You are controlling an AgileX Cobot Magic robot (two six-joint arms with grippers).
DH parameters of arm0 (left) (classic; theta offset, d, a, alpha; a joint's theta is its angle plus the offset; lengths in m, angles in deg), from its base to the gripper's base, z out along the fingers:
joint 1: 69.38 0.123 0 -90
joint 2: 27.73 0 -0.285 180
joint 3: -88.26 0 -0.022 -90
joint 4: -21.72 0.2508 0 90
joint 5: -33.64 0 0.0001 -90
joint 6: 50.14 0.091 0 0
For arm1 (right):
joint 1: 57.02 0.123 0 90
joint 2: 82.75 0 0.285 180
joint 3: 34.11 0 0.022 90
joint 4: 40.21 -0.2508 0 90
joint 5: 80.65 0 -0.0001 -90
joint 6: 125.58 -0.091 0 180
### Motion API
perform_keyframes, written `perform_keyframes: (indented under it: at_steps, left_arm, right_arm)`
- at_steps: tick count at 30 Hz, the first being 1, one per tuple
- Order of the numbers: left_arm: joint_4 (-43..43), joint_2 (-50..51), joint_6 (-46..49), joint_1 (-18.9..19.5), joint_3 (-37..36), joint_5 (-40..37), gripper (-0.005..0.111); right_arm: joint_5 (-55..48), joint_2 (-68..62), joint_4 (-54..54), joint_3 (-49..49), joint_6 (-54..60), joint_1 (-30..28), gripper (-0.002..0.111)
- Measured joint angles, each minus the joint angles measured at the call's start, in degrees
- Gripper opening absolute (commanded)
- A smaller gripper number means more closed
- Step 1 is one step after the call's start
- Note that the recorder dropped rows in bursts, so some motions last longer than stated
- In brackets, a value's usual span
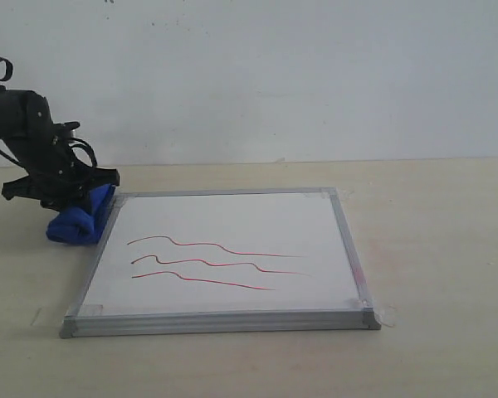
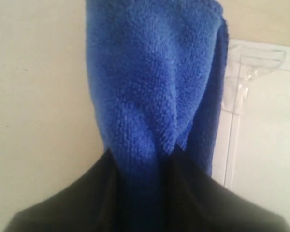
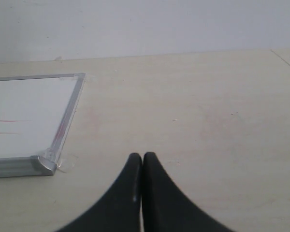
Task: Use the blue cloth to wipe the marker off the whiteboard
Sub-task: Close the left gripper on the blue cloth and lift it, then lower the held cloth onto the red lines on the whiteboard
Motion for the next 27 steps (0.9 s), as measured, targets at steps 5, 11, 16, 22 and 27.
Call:
perform_keyframes:
  at_steps: [5, 11, 16, 22, 27]
  left_arm:
    - [0.0, 0.0, 0.1, 0.0, 1.9, -4.5, 0.004]
    - [-0.2, -3.5, 2.3, 0.0, 2.0, -8.0, 0.004]
    - [-0.6, -8.6, 4.0, 0.0, 2.1, -13.4, 0.004]
    - [-4.3, -13.5, 7.1, -0.4, 2.1, -21.6, 0.004]
    - [-5.2, -17.2, 8.4, -3.0, -0.4, -23.3, 0.004]
  right_arm:
    - [0.0, 0.0, 0.0, 0.0, 0.0, 0.0, 0.000]
    - [0.0, 0.0, 0.0, 0.0, 0.0, 0.0, 0.000]
    - [0.0, 0.0, 0.0, 0.0, 0.0, 0.0, 0.000]
    - [0.0, 0.0, 0.0, 0.0, 0.0, 0.0, 0.000]
    - [0.0, 0.0, 0.0, 0.0, 0.0, 0.0, 0.000]
